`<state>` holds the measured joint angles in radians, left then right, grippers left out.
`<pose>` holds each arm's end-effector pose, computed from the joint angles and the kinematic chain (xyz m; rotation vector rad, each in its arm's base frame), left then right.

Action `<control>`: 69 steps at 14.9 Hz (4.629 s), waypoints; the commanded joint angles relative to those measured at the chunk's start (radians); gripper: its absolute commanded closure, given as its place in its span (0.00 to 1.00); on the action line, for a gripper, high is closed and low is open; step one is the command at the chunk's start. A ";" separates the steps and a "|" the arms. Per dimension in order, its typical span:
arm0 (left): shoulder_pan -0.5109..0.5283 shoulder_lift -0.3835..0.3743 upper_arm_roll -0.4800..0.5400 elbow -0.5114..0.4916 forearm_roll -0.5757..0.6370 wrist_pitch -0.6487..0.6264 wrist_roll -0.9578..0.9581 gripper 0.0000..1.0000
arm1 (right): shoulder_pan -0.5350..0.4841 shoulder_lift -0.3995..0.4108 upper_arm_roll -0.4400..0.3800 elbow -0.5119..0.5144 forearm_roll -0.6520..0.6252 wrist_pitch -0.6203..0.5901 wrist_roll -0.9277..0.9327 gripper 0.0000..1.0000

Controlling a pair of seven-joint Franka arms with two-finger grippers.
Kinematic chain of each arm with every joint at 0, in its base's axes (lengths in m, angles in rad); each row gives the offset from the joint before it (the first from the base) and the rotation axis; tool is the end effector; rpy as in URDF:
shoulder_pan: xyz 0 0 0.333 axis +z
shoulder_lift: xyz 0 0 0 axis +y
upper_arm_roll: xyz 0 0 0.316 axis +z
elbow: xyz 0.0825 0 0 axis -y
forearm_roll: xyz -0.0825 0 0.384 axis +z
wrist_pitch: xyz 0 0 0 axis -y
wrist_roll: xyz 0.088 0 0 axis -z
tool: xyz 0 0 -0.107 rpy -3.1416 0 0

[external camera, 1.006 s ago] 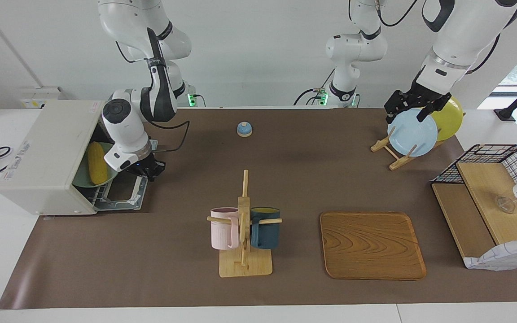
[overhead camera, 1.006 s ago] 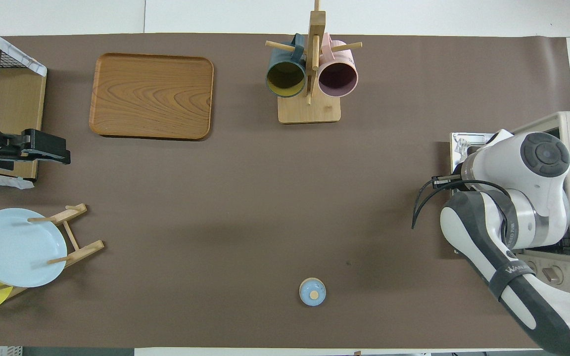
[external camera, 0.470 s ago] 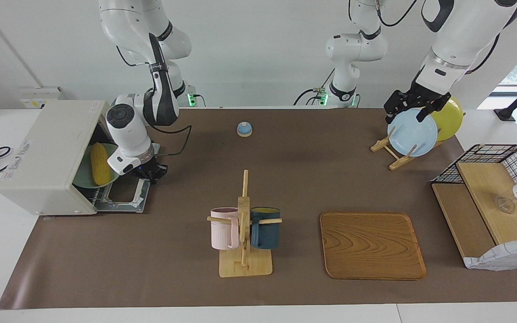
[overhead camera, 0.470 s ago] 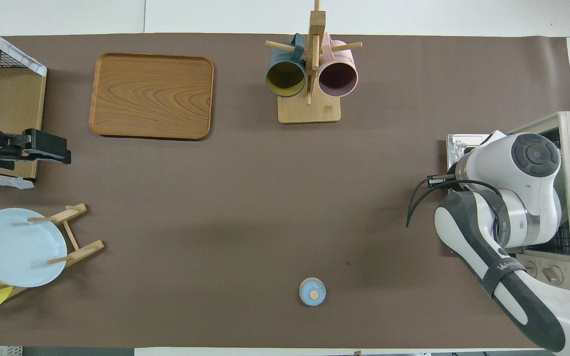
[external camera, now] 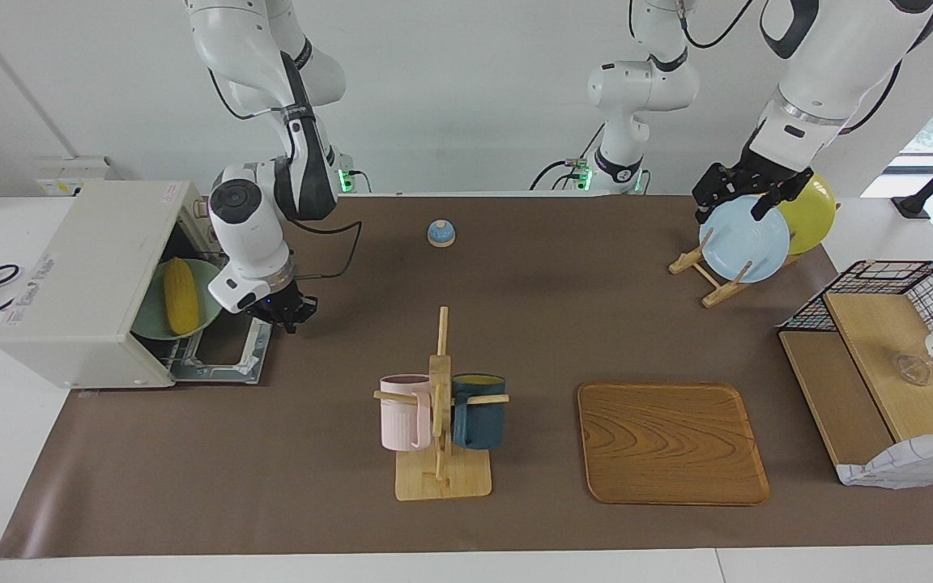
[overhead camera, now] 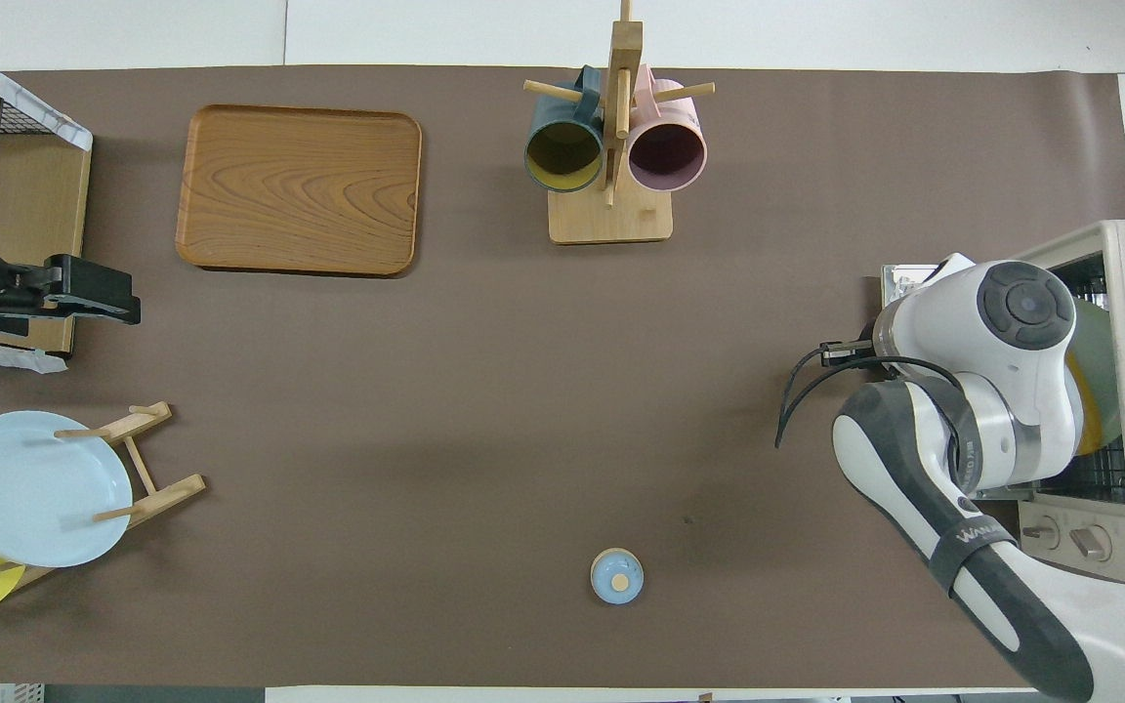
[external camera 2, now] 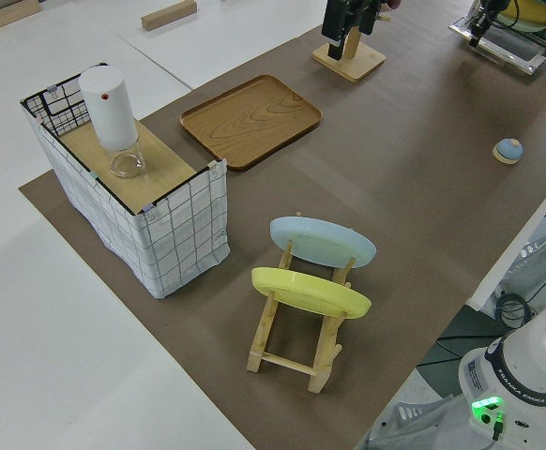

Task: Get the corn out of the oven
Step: 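Reach the right gripper into the toaster oven toward the green plate, then grasp the green plate rim inside the oven with the right gripper, then pull the green plate with corn out of the oven with the right gripper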

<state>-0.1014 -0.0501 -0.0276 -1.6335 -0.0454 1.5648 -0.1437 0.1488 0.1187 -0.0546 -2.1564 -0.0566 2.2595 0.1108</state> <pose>0.5324 -0.0744 0.6219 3.1002 0.0231 -0.0379 0.5494 0.0507 0.3430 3.0902 0.0310 -0.0160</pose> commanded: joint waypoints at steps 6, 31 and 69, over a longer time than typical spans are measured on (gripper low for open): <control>-0.029 -0.024 0.008 -0.037 0.009 0.035 -0.002 0.00 | -0.048 -0.097 -0.022 0.030 -0.076 -0.184 -0.109 0.14; -0.040 -0.027 0.008 -0.051 -0.001 0.041 -0.010 0.00 | -0.130 -0.157 -0.019 -0.117 -0.279 -0.094 -0.068 0.70; -0.073 -0.025 0.008 -0.100 -0.014 0.072 0.003 0.00 | 0.558 0.338 0.004 0.607 -0.121 -0.500 0.552 1.00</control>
<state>-0.1483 -0.0500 -0.0298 -1.6912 -0.0525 1.6108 -0.1430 0.7056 0.4609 -0.0605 -1.5662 -0.1980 1.7524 0.6425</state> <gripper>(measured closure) 0.000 0.978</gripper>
